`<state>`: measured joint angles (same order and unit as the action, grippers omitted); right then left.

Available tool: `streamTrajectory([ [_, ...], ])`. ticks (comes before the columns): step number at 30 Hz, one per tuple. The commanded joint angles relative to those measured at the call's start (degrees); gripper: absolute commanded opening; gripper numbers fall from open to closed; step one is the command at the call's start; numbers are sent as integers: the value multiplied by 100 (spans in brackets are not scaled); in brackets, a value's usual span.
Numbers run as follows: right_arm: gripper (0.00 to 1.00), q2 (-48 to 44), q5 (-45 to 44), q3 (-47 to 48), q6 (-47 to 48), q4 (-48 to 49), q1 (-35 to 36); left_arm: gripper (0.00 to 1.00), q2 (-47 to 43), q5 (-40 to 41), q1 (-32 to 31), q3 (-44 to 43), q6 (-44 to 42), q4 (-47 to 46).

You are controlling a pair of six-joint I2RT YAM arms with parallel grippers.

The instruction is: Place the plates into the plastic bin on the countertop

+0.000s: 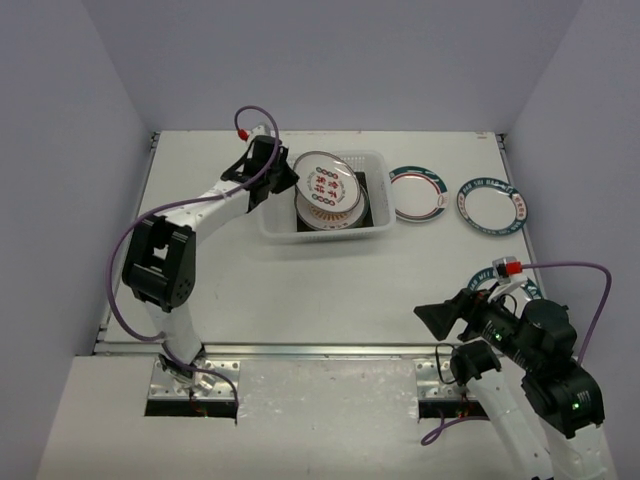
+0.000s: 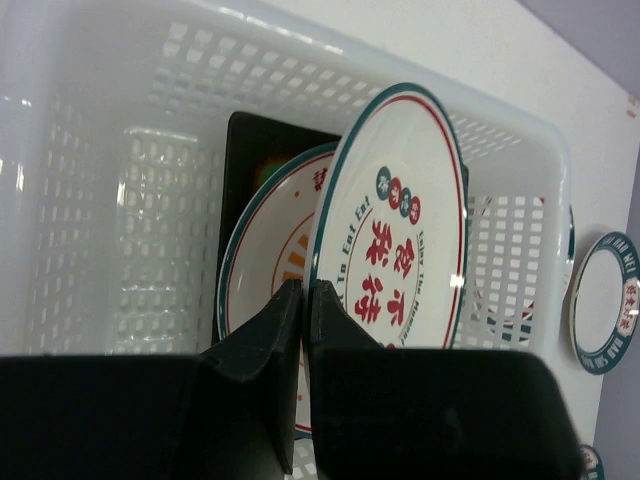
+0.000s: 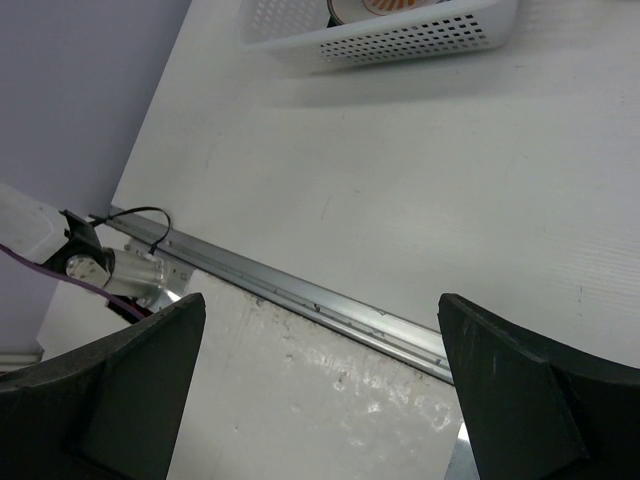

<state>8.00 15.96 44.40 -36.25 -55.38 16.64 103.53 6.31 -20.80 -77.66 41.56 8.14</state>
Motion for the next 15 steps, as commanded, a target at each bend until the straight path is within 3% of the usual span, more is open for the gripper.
streamTrajectory([
  [1,99,-79,-216,219,38,-25,-3,0,-118,-394,75,-103,-70,-362],
  [3,99,-70,-180,184,21,-16,-3,2,-27,-587,94,-46,-60,-522],
  [4,99,-71,-163,183,21,-7,-3,8,-24,-607,94,-21,-60,-525],
  [5,99,-77,-151,158,21,-1,-3,27,64,-714,100,-15,-41,-562],
  [6,99,-88,-152,146,21,1,-3,38,122,-785,103,-7,-28,-576],
  [8,99,-111,-163,116,21,1,-3,50,216,-851,103,17,-11,-571],
  [10,99,-109,-163,85,27,-2,-3,67,277,-807,94,49,10,-525],
  [13,99,-63,-128,-17,44,10,-3,80,411,-710,85,-12,-43,-234],
  [15,99,1,-70,-99,48,68,-3,100,463,-674,67,-17,-132,-131],
])
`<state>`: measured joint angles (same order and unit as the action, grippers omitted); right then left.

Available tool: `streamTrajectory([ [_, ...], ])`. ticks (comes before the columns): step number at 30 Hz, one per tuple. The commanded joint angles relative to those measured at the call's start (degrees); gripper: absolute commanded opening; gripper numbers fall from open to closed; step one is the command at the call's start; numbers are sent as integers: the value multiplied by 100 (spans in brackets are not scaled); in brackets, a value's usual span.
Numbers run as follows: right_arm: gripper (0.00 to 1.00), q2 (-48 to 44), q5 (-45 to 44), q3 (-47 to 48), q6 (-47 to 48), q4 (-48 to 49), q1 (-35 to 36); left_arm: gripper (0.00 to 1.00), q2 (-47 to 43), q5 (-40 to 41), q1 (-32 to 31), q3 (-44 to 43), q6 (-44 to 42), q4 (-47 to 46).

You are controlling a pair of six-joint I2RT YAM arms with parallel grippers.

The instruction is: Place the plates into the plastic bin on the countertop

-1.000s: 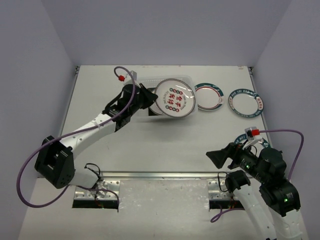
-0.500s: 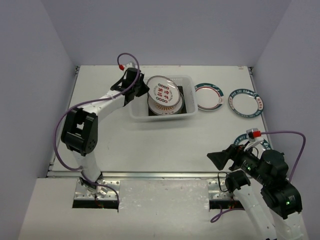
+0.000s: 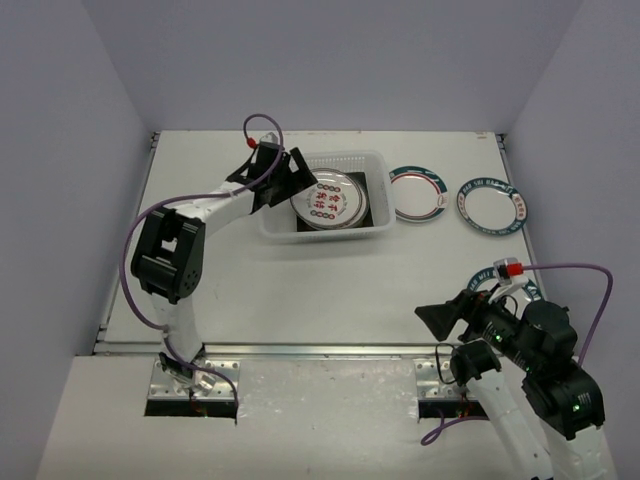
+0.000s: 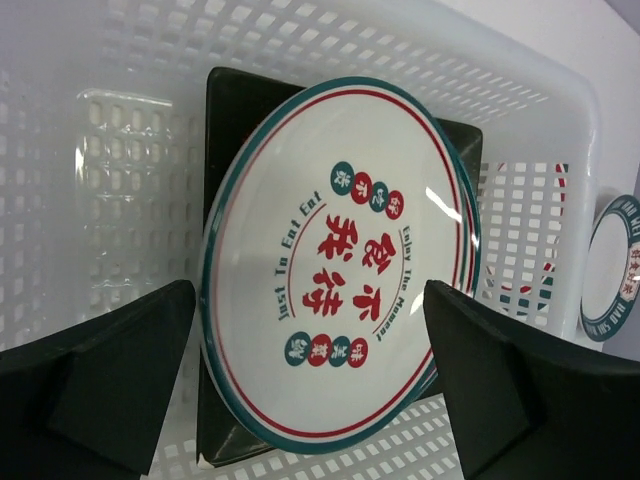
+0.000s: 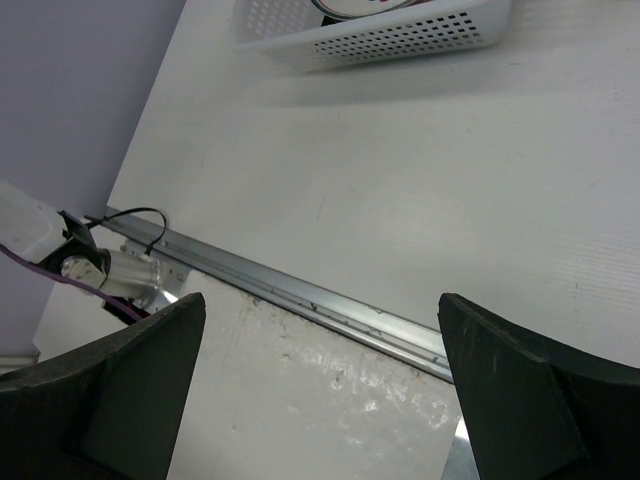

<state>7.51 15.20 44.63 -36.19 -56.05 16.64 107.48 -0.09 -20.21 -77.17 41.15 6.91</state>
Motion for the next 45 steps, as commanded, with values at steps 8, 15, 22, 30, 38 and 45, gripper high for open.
streamTrajectory([
  [8,99,180,109,-589,-78,452,-3,100,106,543,-375,-369,-456,570],
  [15,99,921,-86,-1185,-222,1041,-4,100,-1122,1315,-682,-394,-692,936],
  [22,99,1809,-709,-2108,-1251,2935,-12,100,-3565,1532,-1227,573,-927,1267],
  [30,99,3524,-3333,-2655,-3000,5375,-29,100,-5863,-45,-1214,2284,-1458,1666],
  [38,99,5629,-2864,-2617,-4141,7231,-951,100,-6669,905,-1218,2942,-2260,2360],
  [45,99,7463,-2685,-1716,-4599,7751,-1147,100,-7075,1310,-1205,3357,-2171,2107],
])
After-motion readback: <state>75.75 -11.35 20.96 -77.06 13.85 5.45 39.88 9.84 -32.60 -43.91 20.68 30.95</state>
